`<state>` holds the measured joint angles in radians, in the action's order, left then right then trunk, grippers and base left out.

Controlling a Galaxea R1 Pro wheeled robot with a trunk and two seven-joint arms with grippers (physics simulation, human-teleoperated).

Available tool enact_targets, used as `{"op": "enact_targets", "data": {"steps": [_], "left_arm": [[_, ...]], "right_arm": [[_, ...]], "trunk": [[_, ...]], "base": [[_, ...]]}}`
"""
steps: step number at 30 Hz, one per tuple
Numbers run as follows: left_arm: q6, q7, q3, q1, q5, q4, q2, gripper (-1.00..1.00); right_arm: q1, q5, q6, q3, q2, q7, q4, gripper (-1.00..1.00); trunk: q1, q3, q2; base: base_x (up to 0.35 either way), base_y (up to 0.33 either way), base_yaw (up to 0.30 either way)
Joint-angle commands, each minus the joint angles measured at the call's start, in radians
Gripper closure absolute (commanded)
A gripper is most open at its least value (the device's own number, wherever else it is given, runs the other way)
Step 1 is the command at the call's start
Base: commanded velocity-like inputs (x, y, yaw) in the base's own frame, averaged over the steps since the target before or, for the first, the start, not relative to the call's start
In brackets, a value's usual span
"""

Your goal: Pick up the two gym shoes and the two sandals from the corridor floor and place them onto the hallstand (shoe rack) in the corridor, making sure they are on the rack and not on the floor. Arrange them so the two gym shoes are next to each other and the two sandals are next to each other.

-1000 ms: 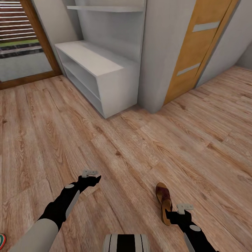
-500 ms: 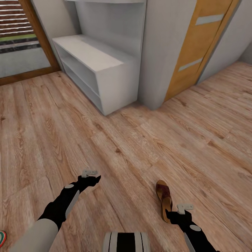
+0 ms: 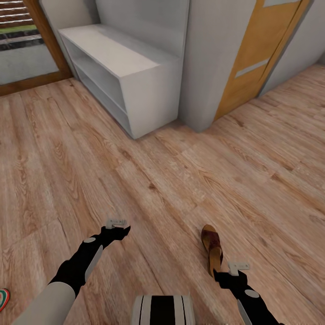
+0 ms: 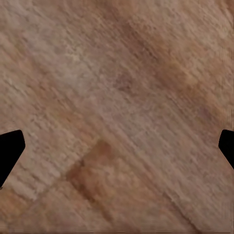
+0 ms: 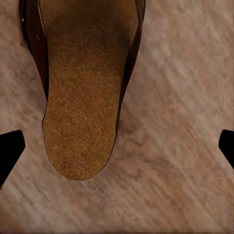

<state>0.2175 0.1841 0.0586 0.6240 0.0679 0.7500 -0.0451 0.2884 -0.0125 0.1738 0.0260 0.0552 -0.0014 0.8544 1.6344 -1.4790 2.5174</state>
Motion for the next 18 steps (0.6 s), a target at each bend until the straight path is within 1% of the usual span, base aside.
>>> {"op": "enact_targets", "data": {"steps": [1,6,18], "left_arm": [[0.006,0.000,0.003,0.000,0.007,0.002,-0.001,-1.00],[0.006,0.000,0.002,0.006,0.007,0.002,0.000,-1.00],[0.008,-0.001,0.002,0.012,0.007,0.026,0.004,-1.00]], "right_arm": [[0.000,-0.001,0.005,0.000,0.000,0.000,0.002,-1.00],[0.000,-0.001,0.005,0.000,0.000,0.000,0.002,-1.00],[0.000,-0.001,0.003,0.000,0.000,0.000,0.003,-1.00]], "trunk": [[0.000,-0.006,0.001],[0.002,-0.033,0.002],[0.002,-0.048,0.002]], "base": [[0.000,0.000,0.000],[0.000,0.000,0.000],[0.000,0.000,0.000]]}}
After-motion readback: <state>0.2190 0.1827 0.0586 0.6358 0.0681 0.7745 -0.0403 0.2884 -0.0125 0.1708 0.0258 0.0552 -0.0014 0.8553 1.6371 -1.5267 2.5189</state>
